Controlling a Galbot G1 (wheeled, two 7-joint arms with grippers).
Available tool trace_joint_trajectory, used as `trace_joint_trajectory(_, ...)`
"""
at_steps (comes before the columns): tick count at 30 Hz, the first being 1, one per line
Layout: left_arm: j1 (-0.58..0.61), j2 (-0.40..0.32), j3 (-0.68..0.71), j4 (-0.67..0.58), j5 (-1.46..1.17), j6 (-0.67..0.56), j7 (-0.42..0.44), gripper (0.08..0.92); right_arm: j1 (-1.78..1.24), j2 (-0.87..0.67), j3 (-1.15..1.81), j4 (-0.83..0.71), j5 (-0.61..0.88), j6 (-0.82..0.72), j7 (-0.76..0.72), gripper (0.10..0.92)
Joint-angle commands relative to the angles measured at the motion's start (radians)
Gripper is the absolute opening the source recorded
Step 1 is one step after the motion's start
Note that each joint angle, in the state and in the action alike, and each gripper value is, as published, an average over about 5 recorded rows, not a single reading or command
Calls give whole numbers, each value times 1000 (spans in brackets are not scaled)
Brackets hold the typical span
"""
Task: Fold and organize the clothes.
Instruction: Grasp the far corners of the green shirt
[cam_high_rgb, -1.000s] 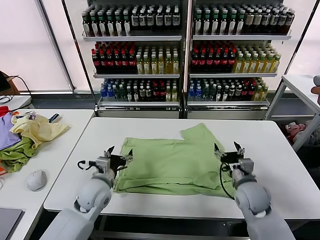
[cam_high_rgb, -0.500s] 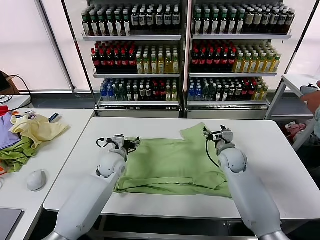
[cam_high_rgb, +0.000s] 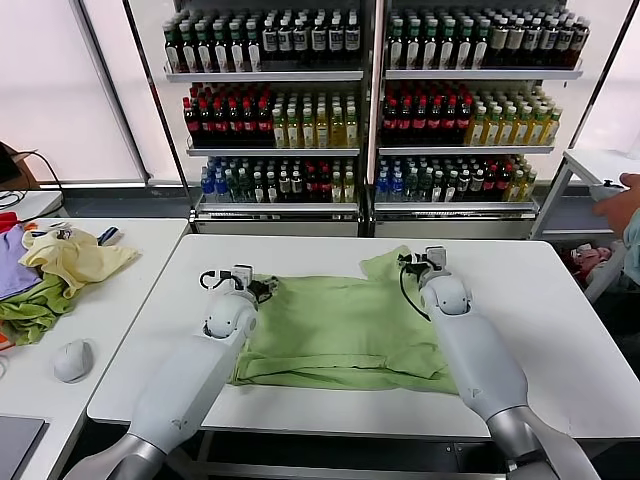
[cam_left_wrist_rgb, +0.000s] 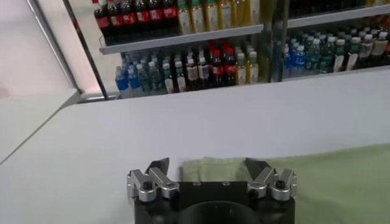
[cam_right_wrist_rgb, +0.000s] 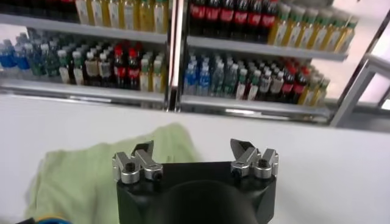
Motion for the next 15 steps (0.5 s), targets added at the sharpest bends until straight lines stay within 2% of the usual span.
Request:
trace_joint_trajectory(1, -5, -5, 10, 33, -80, 10, 8, 732, 46, 23, -12, -105, 71, -9, -33, 733)
trace_joint_trajectory(15, 20, 0, -7, -10, -133, 6, 36, 334, 17, -1, -21, -51, 79, -18, -106, 336)
